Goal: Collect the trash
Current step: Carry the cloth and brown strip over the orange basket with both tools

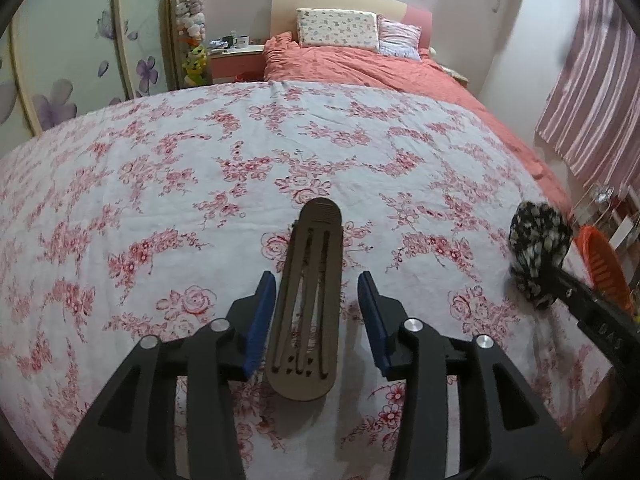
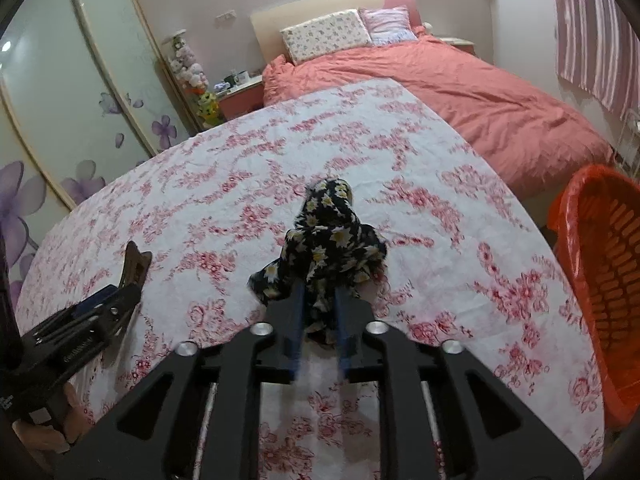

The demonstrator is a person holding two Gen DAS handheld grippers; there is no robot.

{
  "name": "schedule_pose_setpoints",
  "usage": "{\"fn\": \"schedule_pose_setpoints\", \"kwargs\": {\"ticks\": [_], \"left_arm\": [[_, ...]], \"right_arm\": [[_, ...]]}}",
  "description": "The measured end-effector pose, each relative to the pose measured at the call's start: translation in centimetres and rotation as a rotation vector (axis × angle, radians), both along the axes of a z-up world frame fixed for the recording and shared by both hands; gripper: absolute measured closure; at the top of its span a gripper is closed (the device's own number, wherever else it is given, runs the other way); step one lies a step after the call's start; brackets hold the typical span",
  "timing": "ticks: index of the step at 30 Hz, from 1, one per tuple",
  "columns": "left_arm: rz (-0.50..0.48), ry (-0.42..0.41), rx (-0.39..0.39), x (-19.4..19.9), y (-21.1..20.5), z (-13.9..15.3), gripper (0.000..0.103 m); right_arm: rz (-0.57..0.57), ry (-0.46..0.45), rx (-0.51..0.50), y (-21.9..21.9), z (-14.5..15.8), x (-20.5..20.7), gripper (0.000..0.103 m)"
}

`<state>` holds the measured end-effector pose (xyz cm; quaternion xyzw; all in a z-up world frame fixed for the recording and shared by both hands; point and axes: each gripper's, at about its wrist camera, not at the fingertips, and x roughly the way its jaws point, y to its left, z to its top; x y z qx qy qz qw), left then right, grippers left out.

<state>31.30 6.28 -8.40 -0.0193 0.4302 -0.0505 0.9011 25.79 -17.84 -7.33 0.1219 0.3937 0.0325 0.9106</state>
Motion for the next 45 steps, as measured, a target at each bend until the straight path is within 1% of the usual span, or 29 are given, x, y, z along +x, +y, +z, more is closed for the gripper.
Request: {"fn": "schedule_pose_setpoints", "kwargs": {"ticks": [1, 5, 7, 9, 10, 11, 12, 13, 17, 21, 22, 24, 26, 28, 30, 35, 40, 42, 43, 45], "left_arm": [[-0.002, 0.001, 0.014, 0.1, -0.2, 0.0, 0.061], [0.003, 0.002, 0.047, 0.4, -0.6, -0.1, 0.063], [0.008, 0.001, 0.047, 0.4, -0.5, -0.1, 0.069], [0.012, 0.001, 0.046, 0.4, -0.4, -0.1, 0.070], [0.011, 0.000, 0.048, 0.4, -0.4, -0.1, 0.070], [0.011, 0.000, 0.047, 0.4, -0.4, -0.1, 0.070], [0.010, 0.000, 0.045, 0.4, -0.4, -0.1, 0.071], [0.010, -0.002, 0.042, 0.3, -0.3, 0.0, 0.071], [0.007, -0.008, 0.018, -0.1, 0.1, 0.2, 0.071], [0.006, -0.032, 0.008, -0.8, 0.2, 1.3, 0.072], [0.003, -0.038, 0.002, -0.9, 0.2, 1.6, 0.080], [-0.001, -0.049, -0.010, -1.4, 0.2, 2.6, 0.080], [-0.005, -0.068, 0.001, -1.9, -0.1, 3.2, 0.080], [-0.010, -0.070, 0.002, -2.2, -0.2, 3.4, 0.080], [-0.014, -0.062, -0.001, -2.4, -0.4, 3.1, 0.080], [-0.005, -0.012, -0.007, -2.7, -0.3, 1.0, 0.080], [-0.004, 0.002, 0.004, -2.5, -0.7, 0.4, 0.079], [0.005, 0.001, 0.015, -2.4, -0.8, 0.2, 0.075], [0.007, 0.002, 0.023, -2.4, -0.9, 0.2, 0.070], [0.009, 0.004, 0.034, -2.3, -1.1, -0.1, 0.069]], "right_arm": [[0.003, -0.001, -0.006, 0.2, 0.1, 0.1, 0.072], [0.005, 0.022, -0.027, 0.6, 0.0, 0.9, 0.071], [-0.005, 0.027, -0.018, 0.5, 0.1, 1.2, 0.071], [-0.019, 0.029, 0.000, 0.3, 0.2, 1.6, 0.071], [-0.027, 0.033, -0.008, 0.4, 0.2, 1.8, 0.072], [-0.027, 0.041, -0.026, 0.5, 0.0, 2.0, 0.077], [-0.022, 0.045, -0.043, 0.8, -0.2, 2.1, 0.088], [-0.018, 0.039, -0.041, 0.7, -0.1, 2.0, 0.093], [-0.016, -0.009, -0.017, 0.2, 0.8, 0.8, 0.094], [-0.017, -0.039, -0.012, -0.3, 2.0, -0.1, 0.094], [-0.018, -0.046, -0.009, -0.5, 2.3, -0.4, 0.094], [-0.021, -0.063, -0.009, -0.7, 3.0, -1.3, 0.094], [-0.025, -0.076, -0.012, -0.9, 3.6, -1.9, 0.094], [-0.031, -0.087, -0.016, -1.1, 4.0, -2.4, 0.094], [-0.038, -0.091, -0.019, -1.4, 4.2, -3.1, 0.094], [-0.042, -0.072, -0.024, -1.5, 3.5, -3.7, 0.094], [-0.043, -0.058, -0.019, -1.7, 3.0, -3.7, 0.094], [-0.045, -0.056, -0.016, -1.8, 2.9, -3.8, 0.094], [-0.045, -0.056, -0.014, -1.9, 2.8, -3.9, 0.094], [-0.045, -0.055, -0.013, -2.0, 2.8, -4.0, 0.094]]}}
